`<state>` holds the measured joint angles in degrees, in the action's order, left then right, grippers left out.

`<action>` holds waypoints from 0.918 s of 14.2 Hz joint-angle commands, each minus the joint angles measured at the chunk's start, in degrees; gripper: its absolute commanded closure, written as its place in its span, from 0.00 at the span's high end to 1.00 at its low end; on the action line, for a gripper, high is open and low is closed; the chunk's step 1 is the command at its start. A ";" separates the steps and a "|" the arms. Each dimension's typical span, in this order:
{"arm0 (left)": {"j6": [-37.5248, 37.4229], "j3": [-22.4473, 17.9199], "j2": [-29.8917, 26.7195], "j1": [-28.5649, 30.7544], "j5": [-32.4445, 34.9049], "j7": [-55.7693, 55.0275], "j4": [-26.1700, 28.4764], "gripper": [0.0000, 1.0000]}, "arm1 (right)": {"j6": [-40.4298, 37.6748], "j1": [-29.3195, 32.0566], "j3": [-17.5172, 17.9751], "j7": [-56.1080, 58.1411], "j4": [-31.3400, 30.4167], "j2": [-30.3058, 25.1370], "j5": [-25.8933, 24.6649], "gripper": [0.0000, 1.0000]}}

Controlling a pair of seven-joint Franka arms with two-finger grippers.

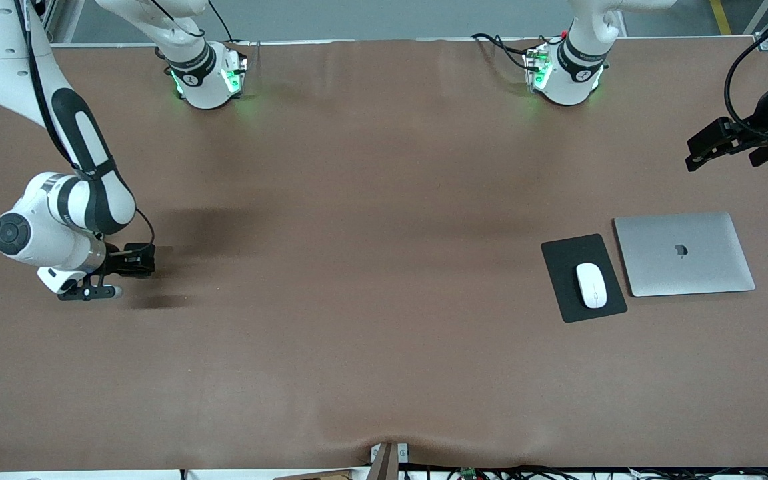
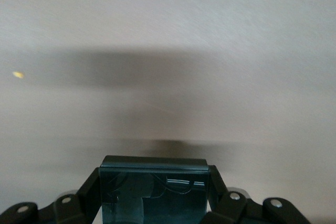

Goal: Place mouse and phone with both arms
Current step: 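Carry the phone toward the green plush while the left gripper withdraws, then lower the black phone beside the green plush with the right gripper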

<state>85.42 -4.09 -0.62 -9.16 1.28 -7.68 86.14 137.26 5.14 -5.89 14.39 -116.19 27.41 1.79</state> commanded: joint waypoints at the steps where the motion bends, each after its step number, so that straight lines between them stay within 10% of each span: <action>1: -0.69 -0.05 -0.79 0.02 -0.84 0.65 -0.27 1.00 | 0.20 1.36 -1.40 0.99 -2.45 -2.36 -1.52 0.00; 8: -0.26 -0.31 0.09 0.02 -0.58 -0.14 -1.06 1.00 | 1.07 5.15 -1.41 0.90 -4.65 0.09 -1.61 0.01; 9: -0.08 -0.31 0.44 0.11 -0.58 -0.23 -0.97 1.00 | 1.51 5.41 -1.41 0.90 -4.65 0.53 -1.61 0.16; 11: 0.10 -0.48 0.88 0.19 -0.05 -0.05 -1.06 1.00 | 1.61 5.59 -1.32 0.82 -4.57 0.80 -1.61 1.00; 13: 0.10 -0.83 0.71 0.28 -0.05 0.03 -1.06 1.00 | 0.91 5.41 -1.32 0.82 -4.31 0.37 -1.61 1.00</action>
<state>85.52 -4.38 0.09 -8.91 1.28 -7.82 85.60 138.37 9.51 -8.06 14.97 -120.23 28.85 1.03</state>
